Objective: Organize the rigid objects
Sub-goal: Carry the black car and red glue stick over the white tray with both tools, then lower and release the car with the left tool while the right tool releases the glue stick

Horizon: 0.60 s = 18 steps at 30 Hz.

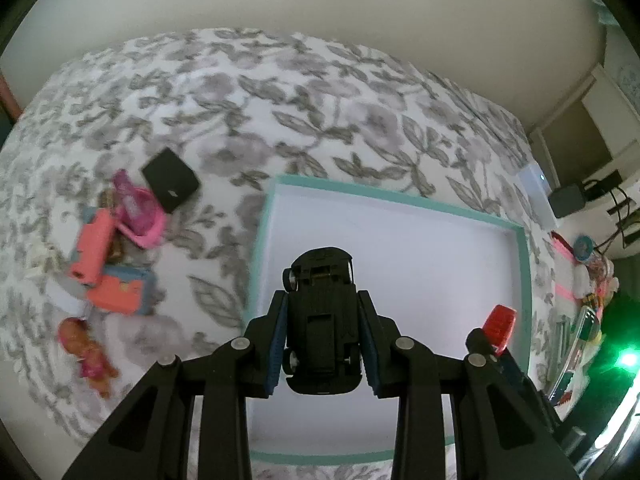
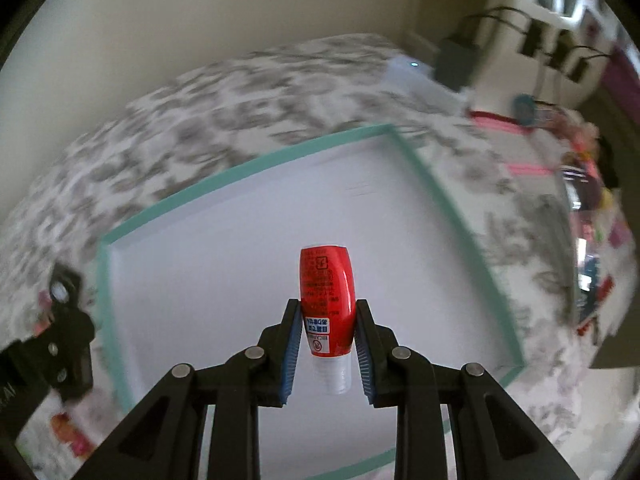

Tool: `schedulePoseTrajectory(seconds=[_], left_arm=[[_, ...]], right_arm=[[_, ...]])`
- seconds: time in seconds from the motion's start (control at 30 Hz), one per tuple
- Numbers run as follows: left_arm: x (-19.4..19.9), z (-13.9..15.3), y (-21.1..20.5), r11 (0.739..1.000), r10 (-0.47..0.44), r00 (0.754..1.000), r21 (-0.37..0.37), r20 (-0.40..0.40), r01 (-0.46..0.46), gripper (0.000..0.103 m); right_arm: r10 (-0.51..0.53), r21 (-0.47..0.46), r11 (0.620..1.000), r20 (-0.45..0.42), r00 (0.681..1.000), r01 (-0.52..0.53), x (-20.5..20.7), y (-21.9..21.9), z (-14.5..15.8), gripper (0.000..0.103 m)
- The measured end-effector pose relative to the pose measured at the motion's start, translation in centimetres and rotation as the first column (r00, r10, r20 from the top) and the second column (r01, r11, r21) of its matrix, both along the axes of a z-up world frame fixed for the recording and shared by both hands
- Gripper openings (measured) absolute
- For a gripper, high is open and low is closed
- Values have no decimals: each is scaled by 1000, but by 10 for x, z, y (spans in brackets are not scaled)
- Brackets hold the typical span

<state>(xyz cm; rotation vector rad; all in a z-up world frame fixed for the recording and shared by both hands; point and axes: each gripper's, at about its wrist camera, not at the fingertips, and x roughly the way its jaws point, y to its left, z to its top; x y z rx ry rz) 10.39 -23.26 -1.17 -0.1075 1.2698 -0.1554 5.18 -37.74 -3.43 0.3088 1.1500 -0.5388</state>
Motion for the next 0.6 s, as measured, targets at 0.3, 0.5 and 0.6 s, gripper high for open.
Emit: schedulePoseTrajectory(seconds=[0.3, 0.5, 0.6], left_arm=[[2, -13, -9, 998, -58, 998, 17, 37, 57, 35], [1, -13, -8, 996, -86, 994, -15, 60, 88, 35], [1, -13, -7, 996, -88, 994, -26, 60, 90, 35]], right_arm=[[-34, -25, 999, -10, 999, 33, -1, -9, -3, 28], [-24, -20, 1000, -29, 999, 24, 1, -8, -7, 28], [-19, -28, 999, -37, 999, 18, 1, -6, -7, 28]])
